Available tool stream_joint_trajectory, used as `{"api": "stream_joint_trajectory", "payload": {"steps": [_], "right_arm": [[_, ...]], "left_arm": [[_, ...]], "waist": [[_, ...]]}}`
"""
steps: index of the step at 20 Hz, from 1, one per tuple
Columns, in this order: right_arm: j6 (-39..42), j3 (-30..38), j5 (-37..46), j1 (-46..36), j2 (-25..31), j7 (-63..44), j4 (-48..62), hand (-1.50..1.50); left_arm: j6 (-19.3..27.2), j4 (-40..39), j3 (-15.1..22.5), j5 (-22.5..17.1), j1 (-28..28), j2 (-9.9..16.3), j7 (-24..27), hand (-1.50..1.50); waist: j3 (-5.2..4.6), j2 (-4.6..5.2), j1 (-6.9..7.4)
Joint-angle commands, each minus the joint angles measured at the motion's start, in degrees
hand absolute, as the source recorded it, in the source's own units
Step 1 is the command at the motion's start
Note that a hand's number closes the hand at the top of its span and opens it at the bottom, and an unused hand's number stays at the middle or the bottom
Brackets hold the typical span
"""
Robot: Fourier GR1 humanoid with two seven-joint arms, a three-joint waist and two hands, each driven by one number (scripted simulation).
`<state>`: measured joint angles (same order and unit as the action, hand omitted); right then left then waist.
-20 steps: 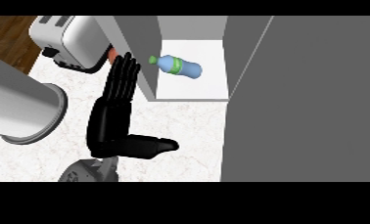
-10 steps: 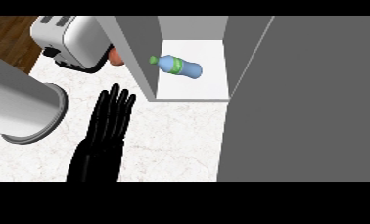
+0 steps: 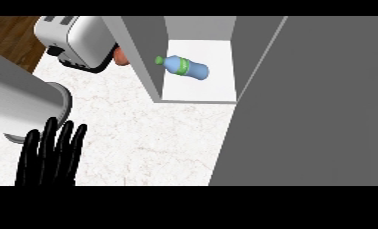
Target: Pick up the bottled water, place it into the cabinet and close the cabinet
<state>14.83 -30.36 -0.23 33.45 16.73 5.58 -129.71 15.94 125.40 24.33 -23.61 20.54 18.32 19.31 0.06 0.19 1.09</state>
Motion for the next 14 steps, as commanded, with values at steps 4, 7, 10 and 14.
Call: {"api": "stream_joint_trajectory", "payload": {"steps": [4, 7, 10, 14], "right_arm": [[0.78, -10.48, 5.98, -3.48, -1.74, -5.18, -4.64, 1.50], [0.00, -14.29, 8.94, -5.06, -4.05, -7.70, -4.51, 1.50], [0.94, -13.85, 8.38, -6.14, -4.11, -9.80, -4.20, 1.50], [0.52, -14.51, 6.66, -7.04, -6.71, -13.55, -4.31, 1.50]], "left_arm": [[-7.71, 7.76, -5.41, -5.83, 14.67, 5.75, 5.45, -1.50], [-9.63, 7.26, -10.60, -9.92, 13.90, 6.72, 4.73, -1.50], [-11.76, 8.71, -12.77, -11.73, 17.16, 7.66, 5.61, -1.50], [-16.57, 7.43, -16.15, -14.61, 20.12, 8.99, 7.84, -1.50]], "waist": [[-0.23, -0.71, 1.12], [-0.25, -0.50, 0.82], [-0.21, -0.42, 1.07], [-0.29, -0.43, 1.84]]}}
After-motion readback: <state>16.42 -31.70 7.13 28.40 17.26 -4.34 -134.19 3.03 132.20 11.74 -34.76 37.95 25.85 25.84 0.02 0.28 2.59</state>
